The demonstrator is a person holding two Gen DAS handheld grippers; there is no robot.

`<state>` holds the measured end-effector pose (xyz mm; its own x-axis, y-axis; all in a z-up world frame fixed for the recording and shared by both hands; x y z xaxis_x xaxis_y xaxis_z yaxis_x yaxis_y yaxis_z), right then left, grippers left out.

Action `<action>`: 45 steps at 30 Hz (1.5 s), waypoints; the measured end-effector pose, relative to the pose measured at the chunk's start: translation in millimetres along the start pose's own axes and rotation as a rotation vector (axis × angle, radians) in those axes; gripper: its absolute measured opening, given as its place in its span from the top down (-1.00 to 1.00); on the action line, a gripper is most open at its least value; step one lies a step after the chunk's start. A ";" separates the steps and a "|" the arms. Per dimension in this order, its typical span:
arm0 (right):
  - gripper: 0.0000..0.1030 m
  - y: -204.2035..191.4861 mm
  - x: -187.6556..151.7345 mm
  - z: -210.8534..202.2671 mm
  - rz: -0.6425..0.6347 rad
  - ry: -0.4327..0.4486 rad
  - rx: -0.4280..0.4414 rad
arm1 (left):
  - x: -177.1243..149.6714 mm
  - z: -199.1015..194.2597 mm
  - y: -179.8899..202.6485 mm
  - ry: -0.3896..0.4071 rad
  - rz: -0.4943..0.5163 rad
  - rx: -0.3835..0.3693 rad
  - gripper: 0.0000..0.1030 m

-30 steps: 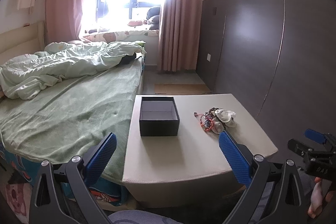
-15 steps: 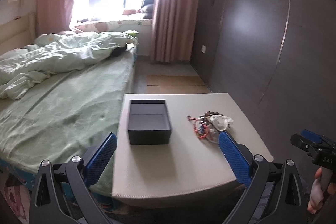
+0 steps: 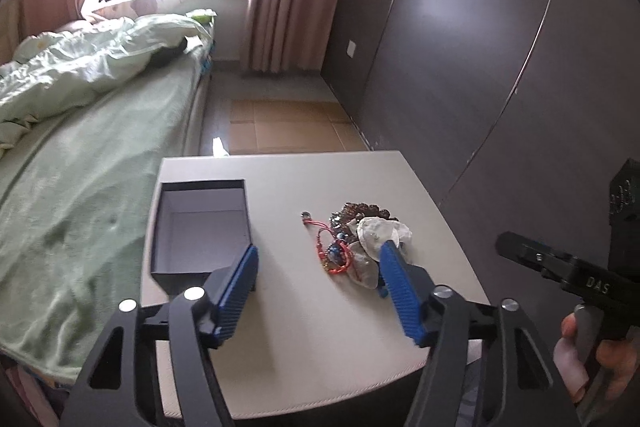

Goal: Organize jewelry
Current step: 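Grasp the red string bracelet with the left gripper while the right gripper grasps the white cloth, then carry both items into the black box and open both grippers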

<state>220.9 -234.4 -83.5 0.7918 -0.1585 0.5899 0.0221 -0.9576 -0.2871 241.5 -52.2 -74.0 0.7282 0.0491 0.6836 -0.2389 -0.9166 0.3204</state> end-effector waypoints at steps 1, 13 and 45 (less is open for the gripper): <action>-0.57 0.2 2.7 5.9 0.008 -0.012 0.004 | 1.4 7.1 -0.1 -0.017 -0.007 -0.008 0.00; -0.25 0.5 3.6 73.7 0.120 -0.189 0.071 | 10.6 82.3 -13.2 -0.169 -0.152 -0.073 0.35; 0.94 -0.8 1.4 111.4 0.144 -0.212 0.103 | -12.6 174.6 -39.4 -0.294 -0.355 -0.125 0.99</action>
<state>290.0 -207.1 -166.6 0.9013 -0.2267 0.3692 -0.0465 -0.8979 -0.4377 353.9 -85.9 -209.7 0.9253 0.2203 0.3088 -0.0045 -0.8077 0.5896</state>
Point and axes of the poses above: each gripper's, at about its wrist camera, not at the fingertips, and z roughly the way its jaws point, y to its right, x to its top, the point moved 9 cm from there along z, roughly the way its jaws point, and after that the axes turned 9 degrees about -x, right-handed, at the moved point
